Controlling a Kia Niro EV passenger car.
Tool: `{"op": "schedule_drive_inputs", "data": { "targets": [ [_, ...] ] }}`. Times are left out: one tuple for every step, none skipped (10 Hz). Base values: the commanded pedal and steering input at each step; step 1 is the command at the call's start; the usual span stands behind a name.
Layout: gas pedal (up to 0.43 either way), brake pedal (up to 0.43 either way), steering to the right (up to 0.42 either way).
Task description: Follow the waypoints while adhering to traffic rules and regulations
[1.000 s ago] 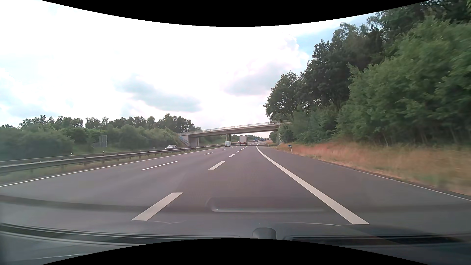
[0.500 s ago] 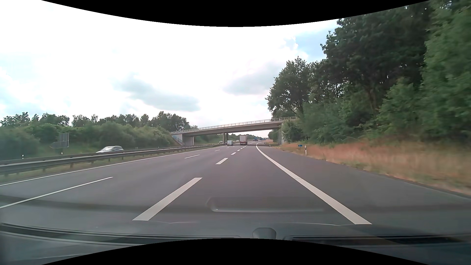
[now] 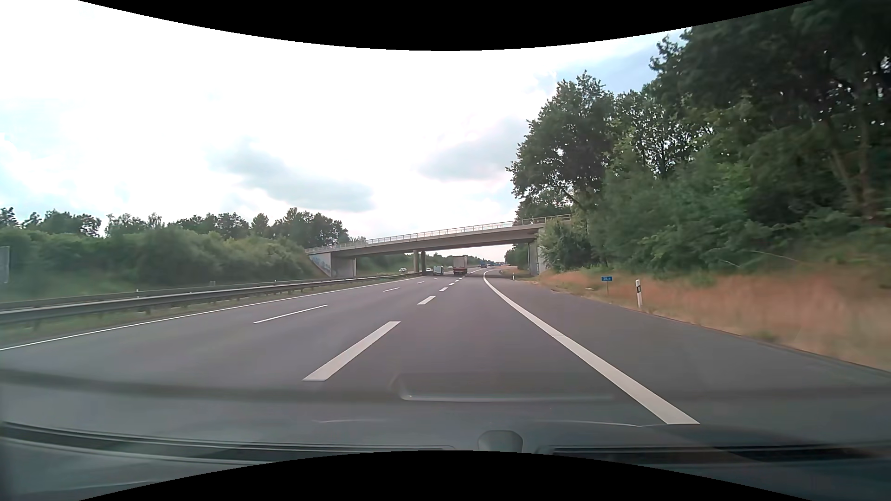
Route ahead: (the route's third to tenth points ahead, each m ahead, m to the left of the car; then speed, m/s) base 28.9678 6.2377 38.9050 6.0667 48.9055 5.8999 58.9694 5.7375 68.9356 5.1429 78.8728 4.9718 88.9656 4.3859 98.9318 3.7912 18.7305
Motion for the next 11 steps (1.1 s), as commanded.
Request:
{"op": "schedule_drive_inputs", "data": {
  "targets": [
    [0.240, 0.000, 0.001],
    [0.240, 0.000, 0.001],
    [0.240, 0.000, 0.001],
    [0.240, 0.000, 0.001],
    [0.240, 0.000, 0.001],
    [0.240, 0.000, 0.000],
    [0.240, 0.000, 0.000],
    [0.240, 0.000, 0.000],
    [0.240, 0.000, 0.000],
    [0.240, 0.000, 0.000],
    [0.240, 0.000, 0.000]
  ]
}}
